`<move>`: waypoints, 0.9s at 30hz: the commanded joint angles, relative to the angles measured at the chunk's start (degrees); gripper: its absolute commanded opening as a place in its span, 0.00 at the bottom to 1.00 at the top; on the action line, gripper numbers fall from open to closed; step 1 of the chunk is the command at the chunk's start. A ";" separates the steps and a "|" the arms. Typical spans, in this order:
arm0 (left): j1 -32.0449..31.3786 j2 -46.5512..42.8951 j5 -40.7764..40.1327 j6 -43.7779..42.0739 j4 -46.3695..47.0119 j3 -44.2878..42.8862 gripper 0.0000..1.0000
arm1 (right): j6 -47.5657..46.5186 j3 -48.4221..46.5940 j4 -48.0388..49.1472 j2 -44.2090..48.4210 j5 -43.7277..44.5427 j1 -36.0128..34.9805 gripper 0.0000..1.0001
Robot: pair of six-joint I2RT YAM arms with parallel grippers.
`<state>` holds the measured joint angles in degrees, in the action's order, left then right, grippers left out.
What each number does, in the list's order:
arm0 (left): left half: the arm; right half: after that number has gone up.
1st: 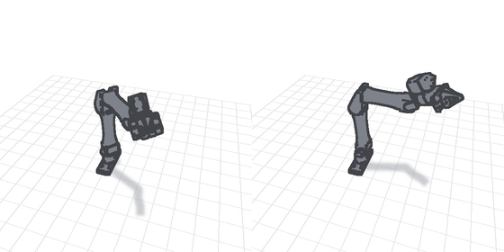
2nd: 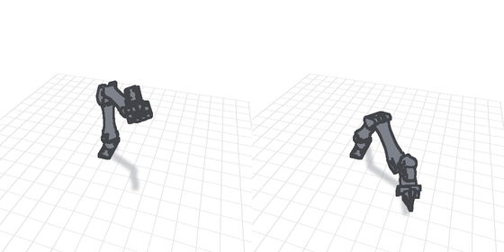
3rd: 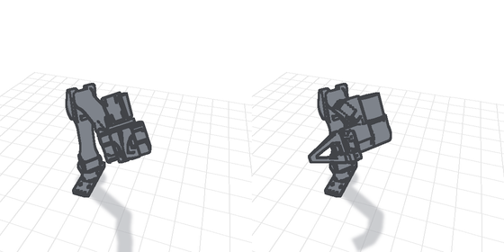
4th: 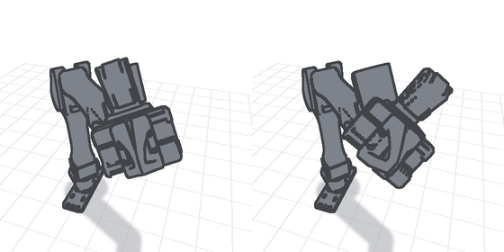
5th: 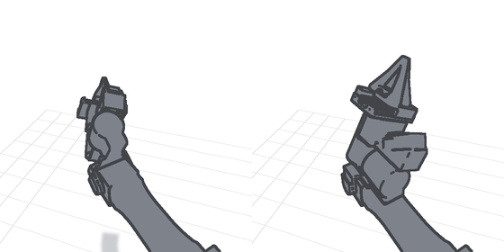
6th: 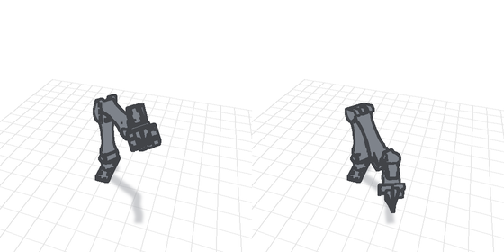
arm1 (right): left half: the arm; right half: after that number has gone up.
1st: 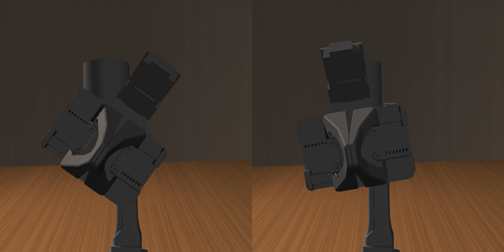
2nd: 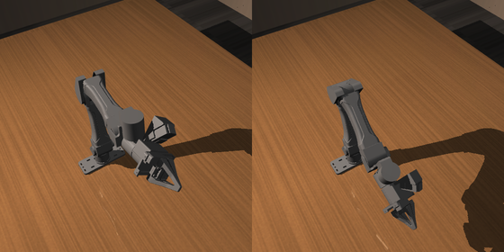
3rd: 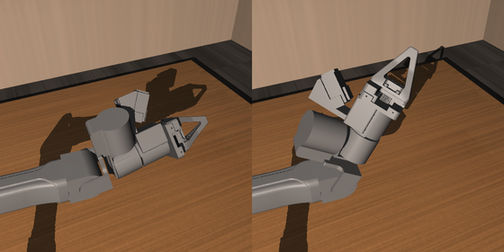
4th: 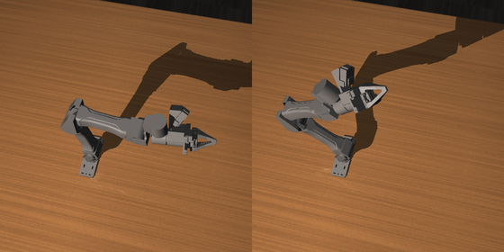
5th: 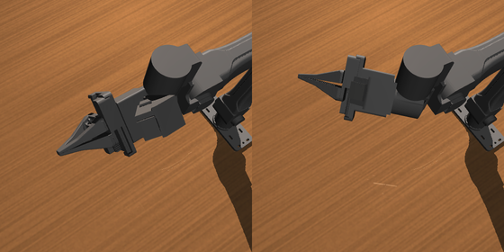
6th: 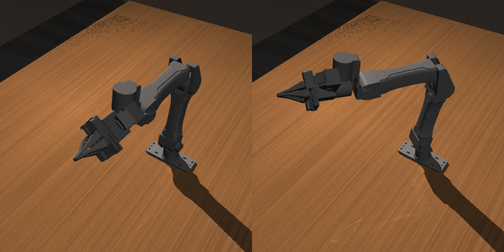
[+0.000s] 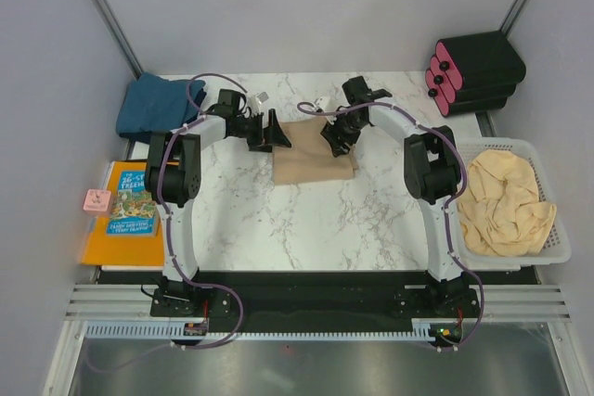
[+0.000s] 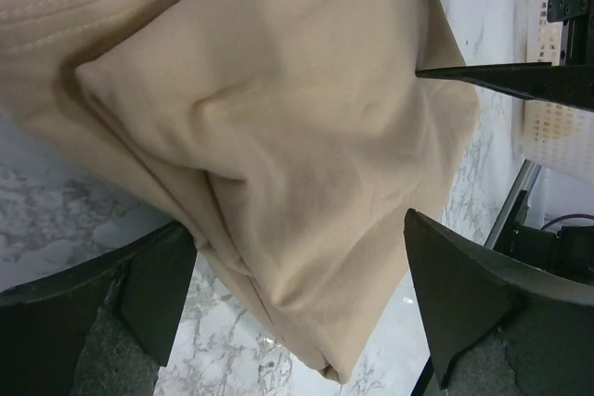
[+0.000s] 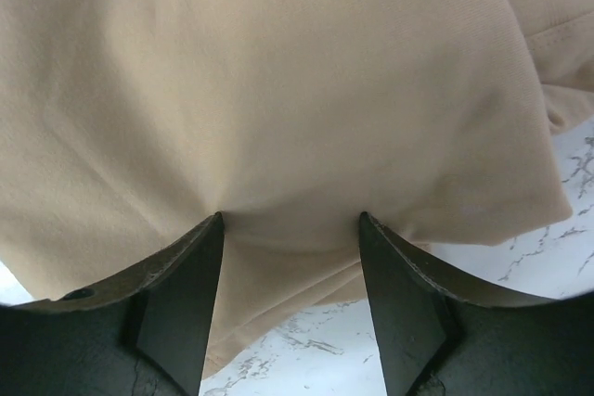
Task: Fold and stack the t-shirts
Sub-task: Fold the long partially folded tshirt into a neat square, then put the neatly folded tshirt into the corner of the board with the left arm
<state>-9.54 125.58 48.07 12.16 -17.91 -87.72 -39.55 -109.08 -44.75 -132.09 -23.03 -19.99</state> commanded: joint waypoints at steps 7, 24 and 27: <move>-1.97 0.73 -2.82 4.62 2.61 3.87 1.00 | 1.85 -3.07 2.04 -2.90 -0.79 0.12 0.65; -2.24 -11.22 -7.55 3.65 3.58 19.60 1.00 | 2.99 -4.83 3.35 -7.74 0.00 -1.11 0.63; -2.32 -11.85 -9.66 5.84 5.60 22.24 0.99 | 2.90 -4.83 3.44 -7.92 0.35 -1.37 0.62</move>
<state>-11.46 114.41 44.97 15.44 -10.31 -69.87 -37.52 -113.95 -41.63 -135.94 -23.20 -20.47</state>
